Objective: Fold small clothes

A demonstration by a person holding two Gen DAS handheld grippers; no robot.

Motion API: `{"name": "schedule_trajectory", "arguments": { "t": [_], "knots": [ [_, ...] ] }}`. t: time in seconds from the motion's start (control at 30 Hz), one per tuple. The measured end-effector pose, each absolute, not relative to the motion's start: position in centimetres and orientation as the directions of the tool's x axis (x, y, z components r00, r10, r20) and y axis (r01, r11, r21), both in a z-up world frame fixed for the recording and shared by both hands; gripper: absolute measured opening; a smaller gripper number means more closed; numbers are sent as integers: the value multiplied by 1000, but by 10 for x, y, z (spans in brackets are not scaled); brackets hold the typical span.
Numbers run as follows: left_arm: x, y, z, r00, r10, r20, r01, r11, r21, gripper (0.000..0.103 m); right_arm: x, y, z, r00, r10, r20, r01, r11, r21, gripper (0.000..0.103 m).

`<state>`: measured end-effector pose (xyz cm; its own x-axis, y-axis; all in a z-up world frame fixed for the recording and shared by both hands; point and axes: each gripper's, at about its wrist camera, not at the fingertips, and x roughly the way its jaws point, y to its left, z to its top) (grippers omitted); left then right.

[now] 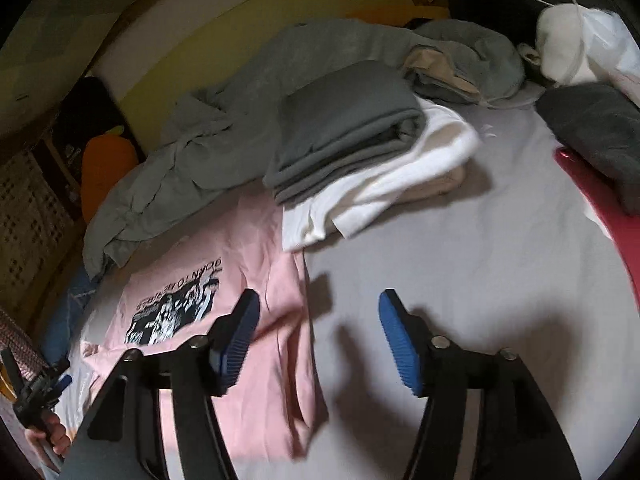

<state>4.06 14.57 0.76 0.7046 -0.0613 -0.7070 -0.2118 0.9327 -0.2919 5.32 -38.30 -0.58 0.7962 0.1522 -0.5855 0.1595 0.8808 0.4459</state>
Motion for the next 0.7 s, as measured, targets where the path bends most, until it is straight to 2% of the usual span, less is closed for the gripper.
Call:
{"name": "schedule_trajectory", "arguments": {
  "t": [0.13, 0.27, 0.33, 0.4, 0.5, 0.53, 0.57, 0.6, 0.63, 0.7],
  "knots": [
    [24, 146, -30, 611, -201, -765, -216, 888, -406, 76, 23, -378, -26, 762, 238, -602, 138, 849, 510, 64],
    [9, 135, -37, 683, -138, -717, -231, 891, -391, 76, 11, -367, -48, 711, 327, -623, 100, 829, 550, 64],
    [13, 132, -36, 677, -126, -725, -226, 902, -368, 76, 15, -363, -55, 711, 353, -608, 90, 812, 577, 65],
    [14, 135, -36, 681, -185, -709, -225, 868, -442, 76, 20, -361, -60, 709, 404, -578, 77, 771, 633, 65],
    [22, 141, -37, 691, -210, -692, -254, 825, -504, 75, 26, -356, -70, 685, 512, -518, 31, 690, 723, 62],
    [27, 141, -37, 698, -208, -685, -250, 826, -505, 63, 28, -351, -70, 683, 503, -530, 23, 710, 704, 54],
    [31, 141, -38, 710, -190, -678, -248, 834, -493, 26, 30, -345, -70, 683, 478, -552, 24, 740, 672, 42],
    [35, 140, -41, 714, -188, -674, -235, 843, -483, 12, 33, -340, -70, 685, 456, -569, 33, 760, 649, 36],
    [38, 140, -46, 703, -207, -680, -228, 840, -492, 10, 37, -337, -72, 683, 448, -577, 38, 767, 641, 18],
    [23, 149, -43, 726, -240, -645, -239, 790, -564, 8, 38, -338, -73, 684, 450, -574, 52, 754, 654, 14]
  ]
}}
